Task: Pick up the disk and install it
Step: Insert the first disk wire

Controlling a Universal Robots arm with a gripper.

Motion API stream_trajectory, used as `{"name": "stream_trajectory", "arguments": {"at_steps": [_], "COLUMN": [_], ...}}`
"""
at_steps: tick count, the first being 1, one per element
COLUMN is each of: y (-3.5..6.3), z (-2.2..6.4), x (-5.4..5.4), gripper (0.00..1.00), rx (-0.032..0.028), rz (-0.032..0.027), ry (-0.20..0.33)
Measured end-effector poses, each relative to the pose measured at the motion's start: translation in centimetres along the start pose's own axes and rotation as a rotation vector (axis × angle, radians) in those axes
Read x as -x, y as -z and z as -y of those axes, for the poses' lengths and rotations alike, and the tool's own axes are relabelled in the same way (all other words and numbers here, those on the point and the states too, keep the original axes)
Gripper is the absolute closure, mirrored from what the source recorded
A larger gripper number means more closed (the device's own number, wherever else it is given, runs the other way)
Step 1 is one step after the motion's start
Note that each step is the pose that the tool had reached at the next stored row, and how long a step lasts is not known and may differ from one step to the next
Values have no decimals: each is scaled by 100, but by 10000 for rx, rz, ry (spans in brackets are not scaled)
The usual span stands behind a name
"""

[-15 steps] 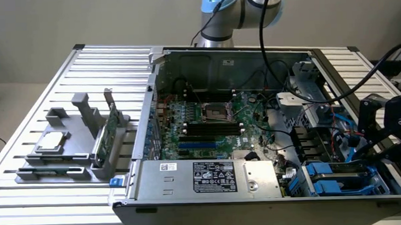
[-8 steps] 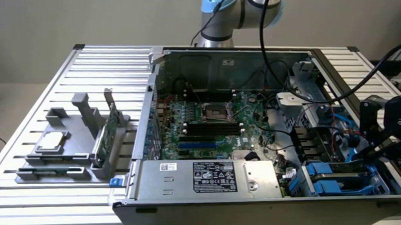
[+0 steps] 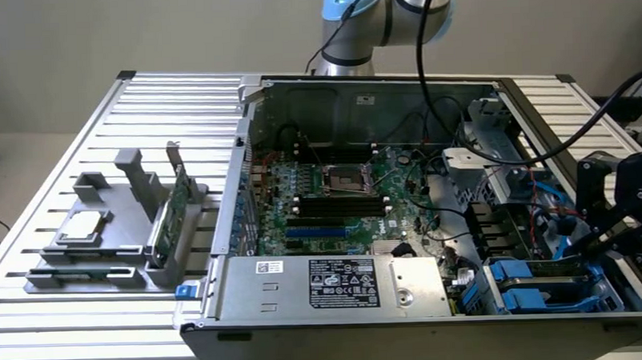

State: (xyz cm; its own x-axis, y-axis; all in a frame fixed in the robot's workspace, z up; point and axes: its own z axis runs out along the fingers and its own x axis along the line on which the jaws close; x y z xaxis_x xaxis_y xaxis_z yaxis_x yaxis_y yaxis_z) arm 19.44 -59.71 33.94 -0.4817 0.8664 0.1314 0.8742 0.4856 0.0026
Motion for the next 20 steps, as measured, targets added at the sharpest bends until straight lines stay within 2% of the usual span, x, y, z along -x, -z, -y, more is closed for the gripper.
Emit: {"name": "stream_trajectory", "arguments": {"at_steps": [5,17,20], "y": [92,121,119], "z": [4,173,188], "x": [-6,-80,-87], "gripper": [84,84,84], "rx": [-86,-69,-39], "rz": [-61,-64,-68], "ry": [-83,-232,-455]}}
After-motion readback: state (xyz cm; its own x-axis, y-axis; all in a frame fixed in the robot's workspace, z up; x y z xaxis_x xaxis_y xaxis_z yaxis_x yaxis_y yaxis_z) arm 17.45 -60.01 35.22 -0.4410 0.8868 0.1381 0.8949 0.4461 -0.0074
